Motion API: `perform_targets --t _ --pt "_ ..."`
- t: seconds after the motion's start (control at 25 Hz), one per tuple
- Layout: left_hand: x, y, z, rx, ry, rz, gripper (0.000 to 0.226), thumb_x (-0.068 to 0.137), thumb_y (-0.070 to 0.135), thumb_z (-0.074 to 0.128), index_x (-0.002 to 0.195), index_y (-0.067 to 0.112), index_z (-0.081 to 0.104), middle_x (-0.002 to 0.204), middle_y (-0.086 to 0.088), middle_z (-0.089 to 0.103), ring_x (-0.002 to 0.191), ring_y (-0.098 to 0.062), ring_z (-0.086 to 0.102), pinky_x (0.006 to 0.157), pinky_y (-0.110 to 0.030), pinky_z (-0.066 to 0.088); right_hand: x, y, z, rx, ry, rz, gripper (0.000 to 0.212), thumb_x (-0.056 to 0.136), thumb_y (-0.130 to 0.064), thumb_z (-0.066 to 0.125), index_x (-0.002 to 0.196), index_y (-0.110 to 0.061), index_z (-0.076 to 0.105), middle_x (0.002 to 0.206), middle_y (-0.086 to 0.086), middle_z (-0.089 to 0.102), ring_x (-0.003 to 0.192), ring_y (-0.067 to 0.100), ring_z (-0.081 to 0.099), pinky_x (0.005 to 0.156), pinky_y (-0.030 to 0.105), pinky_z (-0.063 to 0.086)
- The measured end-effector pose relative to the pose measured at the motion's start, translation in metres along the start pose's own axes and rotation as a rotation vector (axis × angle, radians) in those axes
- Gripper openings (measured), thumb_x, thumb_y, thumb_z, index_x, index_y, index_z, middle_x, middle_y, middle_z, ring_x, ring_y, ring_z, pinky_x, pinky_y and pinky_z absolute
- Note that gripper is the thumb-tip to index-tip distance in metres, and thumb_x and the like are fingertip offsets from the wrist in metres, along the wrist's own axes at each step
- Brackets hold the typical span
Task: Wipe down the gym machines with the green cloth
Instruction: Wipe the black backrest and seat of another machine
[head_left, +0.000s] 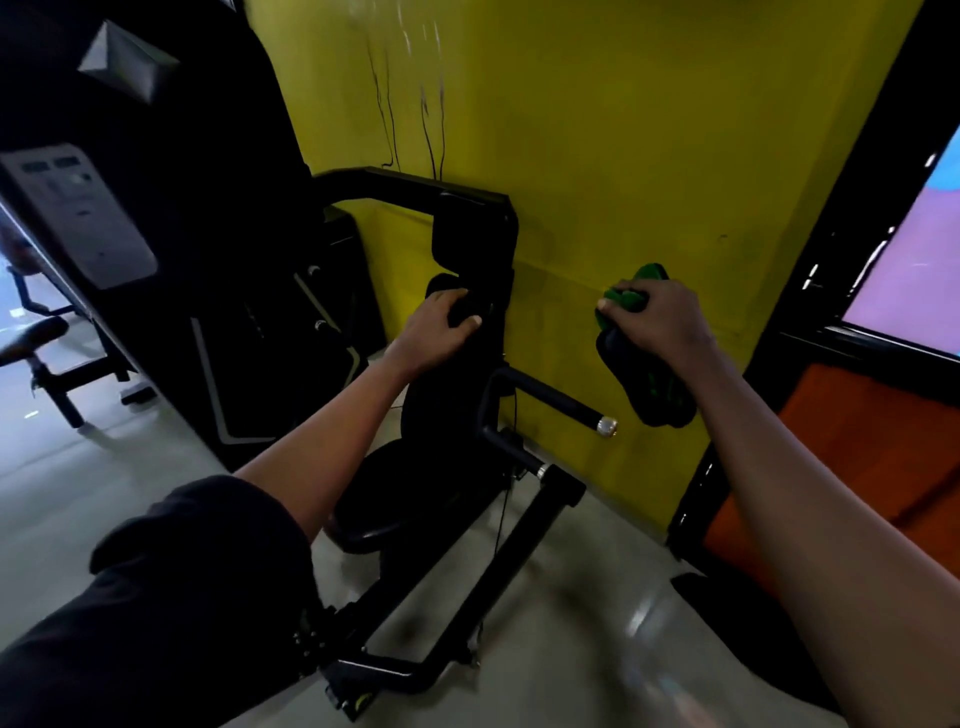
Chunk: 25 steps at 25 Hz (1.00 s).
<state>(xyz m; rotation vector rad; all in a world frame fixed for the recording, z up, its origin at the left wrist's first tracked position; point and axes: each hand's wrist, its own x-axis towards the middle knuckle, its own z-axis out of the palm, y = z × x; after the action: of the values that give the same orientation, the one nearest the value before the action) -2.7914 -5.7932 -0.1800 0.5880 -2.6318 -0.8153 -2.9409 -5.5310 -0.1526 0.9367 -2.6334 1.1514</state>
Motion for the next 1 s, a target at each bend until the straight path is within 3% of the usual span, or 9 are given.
perform_targets --t 0.16,0.36,0.68,0.88,1.0 --pt "0.035 -0.027 -0.019 0.017 0.008 0.032 0.059 0.099 0.033 0.056 0.15 0.009 0.037 0.153 -0.013 0.04 0.142 -0.027 0.037 0.114 -0.038 0.031 0.039 -0.024 0.031 0.008 -0.007 -0.016 0.048 0.09 -0.044 0.07 0.128 -0.013 0.068 0.132 0.013 0.064 0.119 0.03 0.06 0.085 0.026 0.043" --pt "0.081 -0.079 -0.045 0.014 0.028 0.015 0.061 0.099 0.038 0.056 0.152 0.014 0.035 0.155 -0.01 0.039 0.142 -0.026 0.036 0.114 -0.039 0.031 0.104 -0.055 0.078 0.04 -0.008 -0.041 0.05 0.091 -0.046 0.069 0.129 -0.014 0.067 0.135 0.012 0.061 0.123 0.03 0.057 0.095 0.036 0.048" --pt "0.163 -0.169 -0.075 -0.037 -0.028 0.064 0.065 0.099 0.04 0.056 0.154 0.017 0.03 0.158 -0.007 0.034 0.145 -0.024 0.032 0.115 -0.039 0.03 0.177 -0.093 0.161 0.013 0.007 0.005 0.047 0.091 -0.044 0.07 0.127 -0.013 0.068 0.124 0.012 0.068 0.111 0.03 0.064 0.083 0.03 0.048" --pt "0.232 -0.206 -0.069 -0.094 -0.088 0.131 0.065 0.099 0.044 0.056 0.154 0.021 0.031 0.158 -0.004 0.035 0.144 -0.024 0.033 0.115 -0.043 0.033 0.219 -0.091 0.203 -0.031 0.064 0.082 0.055 0.085 -0.058 0.067 0.126 -0.021 0.069 0.125 0.013 0.065 0.109 0.031 0.063 0.089 0.04 0.055" --pt "0.271 -0.218 -0.054 -0.086 -0.096 0.156 0.065 0.098 0.043 0.058 0.153 0.021 0.032 0.156 -0.004 0.038 0.142 -0.025 0.036 0.113 -0.042 0.034 0.254 -0.09 0.219 -0.1 0.076 0.094 0.051 0.088 -0.054 0.067 0.129 -0.024 0.067 0.126 0.014 0.061 0.114 0.033 0.058 0.087 0.039 0.052"
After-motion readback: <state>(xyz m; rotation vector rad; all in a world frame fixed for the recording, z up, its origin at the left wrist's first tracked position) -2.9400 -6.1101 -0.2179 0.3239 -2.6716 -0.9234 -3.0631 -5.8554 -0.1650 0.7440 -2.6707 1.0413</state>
